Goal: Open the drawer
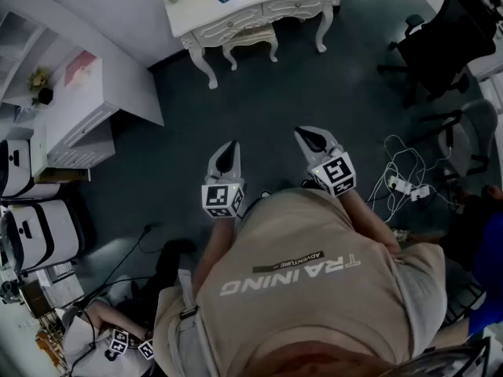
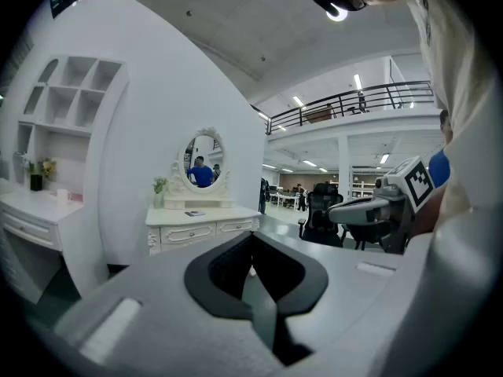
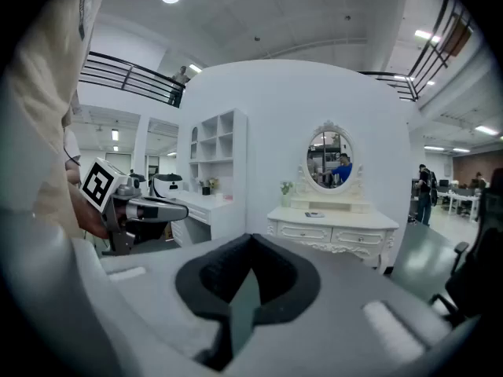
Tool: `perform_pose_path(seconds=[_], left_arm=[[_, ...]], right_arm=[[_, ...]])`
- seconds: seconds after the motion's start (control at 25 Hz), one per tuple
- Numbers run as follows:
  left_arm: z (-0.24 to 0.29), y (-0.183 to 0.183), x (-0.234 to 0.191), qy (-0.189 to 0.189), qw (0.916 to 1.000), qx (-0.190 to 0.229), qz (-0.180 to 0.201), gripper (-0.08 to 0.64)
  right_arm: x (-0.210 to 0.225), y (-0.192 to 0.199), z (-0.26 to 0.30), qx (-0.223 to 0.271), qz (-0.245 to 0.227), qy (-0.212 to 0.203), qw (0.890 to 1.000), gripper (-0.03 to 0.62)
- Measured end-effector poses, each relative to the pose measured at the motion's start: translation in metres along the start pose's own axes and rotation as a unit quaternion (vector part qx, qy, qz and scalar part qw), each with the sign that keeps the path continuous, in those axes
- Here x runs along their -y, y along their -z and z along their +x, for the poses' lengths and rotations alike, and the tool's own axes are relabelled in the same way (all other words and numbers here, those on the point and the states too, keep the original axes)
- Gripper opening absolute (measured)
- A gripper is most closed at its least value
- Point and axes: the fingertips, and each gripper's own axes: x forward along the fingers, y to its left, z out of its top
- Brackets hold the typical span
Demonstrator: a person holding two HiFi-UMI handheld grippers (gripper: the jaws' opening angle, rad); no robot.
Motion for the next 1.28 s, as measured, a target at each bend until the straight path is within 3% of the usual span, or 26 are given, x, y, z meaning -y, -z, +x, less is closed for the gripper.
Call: perform_pose_path(seconds=[0.28,0.6,0.76,0.96,1.28], left_arm=[[0.028,0.008,-0.049,0.008,0.9998,-0.019,0.0,0.006],[0.109,-0.005,-0.073,-0.024,0.9994,-0.026,0.004,0.008],[0.154,-0.024,-0.061,-0.027,0.9993,-0.024,0.007,0.008],[0.213,-0.024,-0.066,-0.057,0.9976,-0.039,-0.006,0.008],[0.269,-0.019,-0.081,-0.06,0.996,-0.064,-0.015,0.008]], right_arm=[[0.006,-0.001,0.049,-0.009,0.009,0.006,1.0,0.003],[0.091,-0.003,0.103,0.001,0.023,0.001,1.0,0.003],[0.134,-0.006,0.122,0.003,0.019,-0.023,1.0,0.003],[0.179,0.024,0.153,-0.027,0.029,-0.063,0.997,0.003],[0.211,0.043,0.202,-0.048,0.056,-0.097,0.993,0.003]])
